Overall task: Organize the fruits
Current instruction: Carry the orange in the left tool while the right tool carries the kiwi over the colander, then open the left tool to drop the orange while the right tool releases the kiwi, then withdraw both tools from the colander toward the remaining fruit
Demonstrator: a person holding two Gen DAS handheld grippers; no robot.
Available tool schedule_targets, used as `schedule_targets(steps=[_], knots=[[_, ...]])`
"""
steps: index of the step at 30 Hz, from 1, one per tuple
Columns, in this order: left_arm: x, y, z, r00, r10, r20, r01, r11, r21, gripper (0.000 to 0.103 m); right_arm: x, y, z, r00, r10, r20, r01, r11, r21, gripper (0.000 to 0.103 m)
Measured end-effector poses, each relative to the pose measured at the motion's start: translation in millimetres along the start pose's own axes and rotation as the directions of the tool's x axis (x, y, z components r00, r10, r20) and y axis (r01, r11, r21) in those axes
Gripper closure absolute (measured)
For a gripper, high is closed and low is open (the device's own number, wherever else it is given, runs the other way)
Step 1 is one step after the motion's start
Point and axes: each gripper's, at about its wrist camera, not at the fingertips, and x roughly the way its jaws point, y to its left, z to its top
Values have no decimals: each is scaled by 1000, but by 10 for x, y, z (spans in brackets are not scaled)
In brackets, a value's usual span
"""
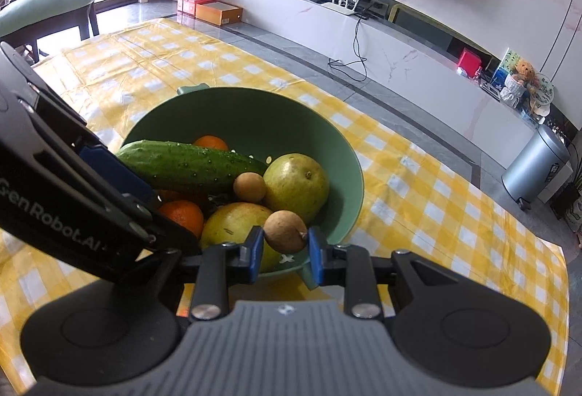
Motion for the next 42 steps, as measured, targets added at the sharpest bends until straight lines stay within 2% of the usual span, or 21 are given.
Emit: schedule_targets(steps=[13,24,29,35,42], knots=[[-189,-117,-42,999,0,32,0,1000,26,37,-189,-3,-9,1000,-12,23,12,1000,21,80],[-552,-355,-194,993,13,119,-22,997,75,37,-652,2,-113,995,-24,93,14,994,107,79],[-693,-470,-328,985,35,166,-54,993,108,37,-852,42,-267,993,-40,113,21,987,161,79],[-751,-616,-522,975,96,201,-132,976,175,37,-1048,82,-524,991,-63,119,29,963,268,79],[-679,-704,-759,976,130,172,-167,960,225,37,-1118,215,-885,993,-82,90,43,930,366,78]])
